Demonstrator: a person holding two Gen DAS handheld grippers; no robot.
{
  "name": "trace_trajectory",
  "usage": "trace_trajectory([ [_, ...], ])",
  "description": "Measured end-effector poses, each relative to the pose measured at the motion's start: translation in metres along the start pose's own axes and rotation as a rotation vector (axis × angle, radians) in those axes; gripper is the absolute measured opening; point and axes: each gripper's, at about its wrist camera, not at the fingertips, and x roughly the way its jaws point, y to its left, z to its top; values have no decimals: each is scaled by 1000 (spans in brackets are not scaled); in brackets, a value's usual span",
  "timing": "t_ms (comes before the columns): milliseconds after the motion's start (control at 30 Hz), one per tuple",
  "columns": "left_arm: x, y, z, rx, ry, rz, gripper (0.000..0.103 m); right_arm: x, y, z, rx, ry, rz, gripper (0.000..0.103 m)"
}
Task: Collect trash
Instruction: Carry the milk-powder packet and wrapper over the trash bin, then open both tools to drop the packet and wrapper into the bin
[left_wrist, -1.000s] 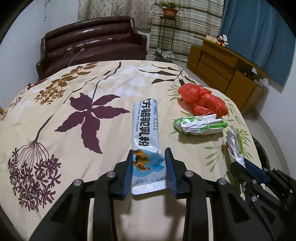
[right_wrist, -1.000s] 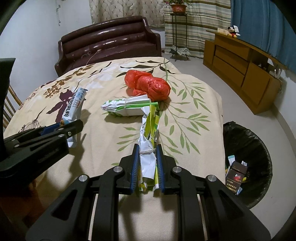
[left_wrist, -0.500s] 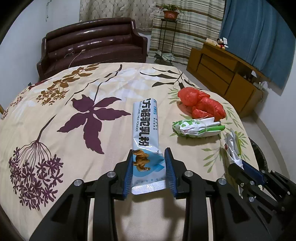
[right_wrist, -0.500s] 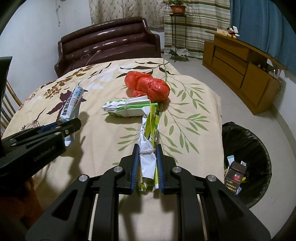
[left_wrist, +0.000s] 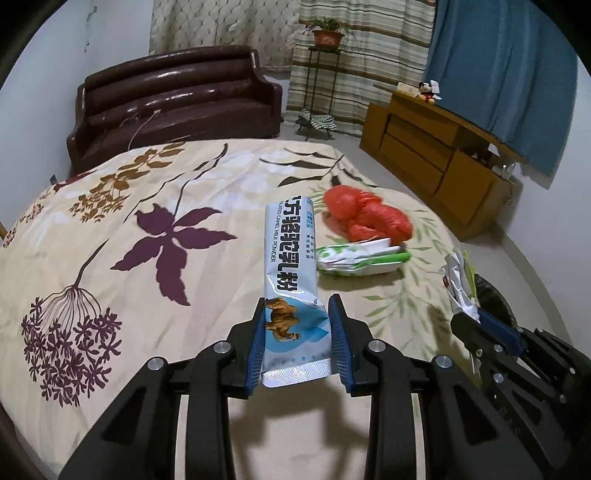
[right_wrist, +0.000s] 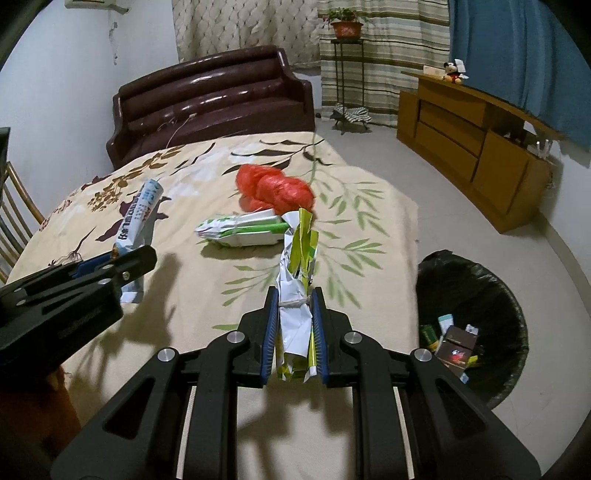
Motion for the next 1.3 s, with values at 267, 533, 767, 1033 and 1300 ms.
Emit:
trace_trajectory([
  [267, -13, -42, 0, 62, -29, -52, 33, -20, -44, -4, 41, -34, -71, 18],
  [533, -7, -96, -4, 136, -20, -117, 33, -32, -103, -16, 97, -44, -170, 18],
  [767, 8, -144, -8, 197, -2, -168, 33, -35, -150, -26, 161, -43, -235, 18],
  [1033, 30, -181, -9, 245, 14, -182, 33, -27, -183, -30, 213, -35, -257, 18],
  [1300, 49, -206, 1, 267, 5, -173, 34, -9, -198, -28, 239, -22, -250, 18],
])
